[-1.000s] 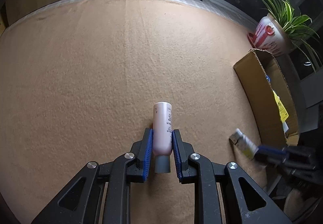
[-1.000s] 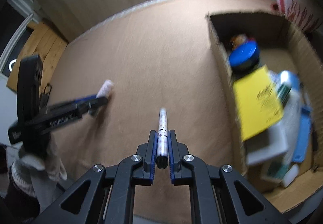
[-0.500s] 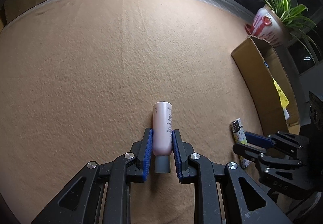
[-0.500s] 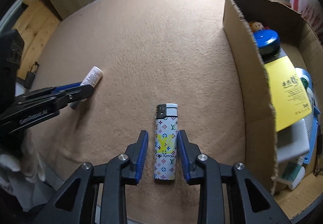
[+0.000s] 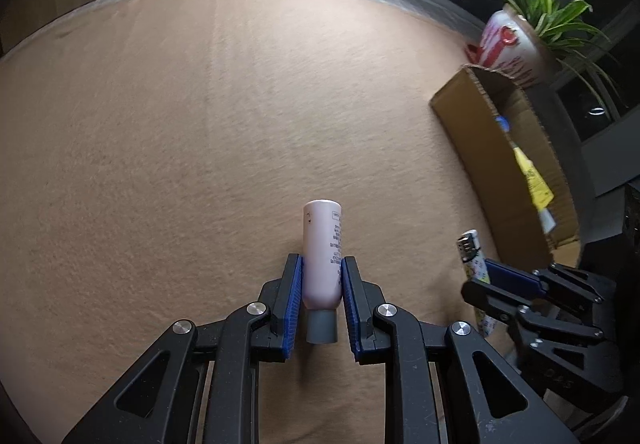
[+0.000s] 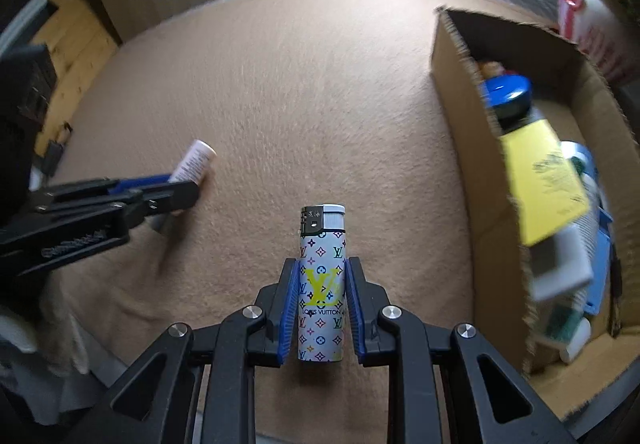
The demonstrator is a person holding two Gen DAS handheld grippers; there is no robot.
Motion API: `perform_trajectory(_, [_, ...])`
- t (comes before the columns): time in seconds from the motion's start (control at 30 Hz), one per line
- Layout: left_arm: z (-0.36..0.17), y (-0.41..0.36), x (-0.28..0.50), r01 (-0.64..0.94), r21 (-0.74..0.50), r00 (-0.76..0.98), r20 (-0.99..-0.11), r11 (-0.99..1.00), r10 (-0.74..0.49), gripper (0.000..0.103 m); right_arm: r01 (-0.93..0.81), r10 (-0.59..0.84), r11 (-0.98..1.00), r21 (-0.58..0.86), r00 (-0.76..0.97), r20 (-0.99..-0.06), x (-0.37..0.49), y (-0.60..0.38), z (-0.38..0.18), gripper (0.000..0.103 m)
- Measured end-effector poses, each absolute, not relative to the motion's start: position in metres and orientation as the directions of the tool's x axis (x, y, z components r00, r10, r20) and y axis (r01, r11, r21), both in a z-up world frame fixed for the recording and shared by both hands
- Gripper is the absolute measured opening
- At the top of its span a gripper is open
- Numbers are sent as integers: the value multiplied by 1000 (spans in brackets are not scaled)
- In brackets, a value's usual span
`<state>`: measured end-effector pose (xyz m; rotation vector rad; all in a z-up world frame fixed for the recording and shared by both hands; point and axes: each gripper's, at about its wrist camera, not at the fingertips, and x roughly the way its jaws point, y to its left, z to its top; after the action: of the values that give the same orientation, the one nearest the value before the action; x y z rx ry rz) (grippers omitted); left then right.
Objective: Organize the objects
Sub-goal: 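Lift the pink tube and patterned lighter and carry both toward the box, then lower the pink tube and lighter into the box and open both grippers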
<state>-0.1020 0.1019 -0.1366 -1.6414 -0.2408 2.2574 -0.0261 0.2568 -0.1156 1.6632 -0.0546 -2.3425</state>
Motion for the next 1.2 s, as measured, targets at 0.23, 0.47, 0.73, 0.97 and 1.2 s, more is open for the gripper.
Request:
perform_trajectory(0.23, [-108, 130, -107, -241, -353, -297, -860, -904, 415, 21, 132, -234, -972, 197, -411, -881, -6, 301, -74, 21])
perform_trajectory(0.47, [-85, 180, -120, -319, -351, -304, -842, -880, 446, 21, 21, -145, -988, 155, -495, -856, 6, 355, -50, 21])
perform_trajectory(0.73, [-66, 252, -146, -400, -335, -309, -827, -853, 470, 21, -85, -79, -986, 142, -514, -854, 11, 410, -45, 21])
perform_trajectory(0.97, [-65, 300, -164, -442, -321, -300, -827, -838, 475, 21, -99, -74, -984, 147, -521, -850, 10, 430, -48, 21])
perform_trajectory(1.2, [-65, 331, -173, -469, -307, -296, -829, -828, 475, 21, -86, -83, -985, 150, -526, -846, 3, 434, -48, 21])
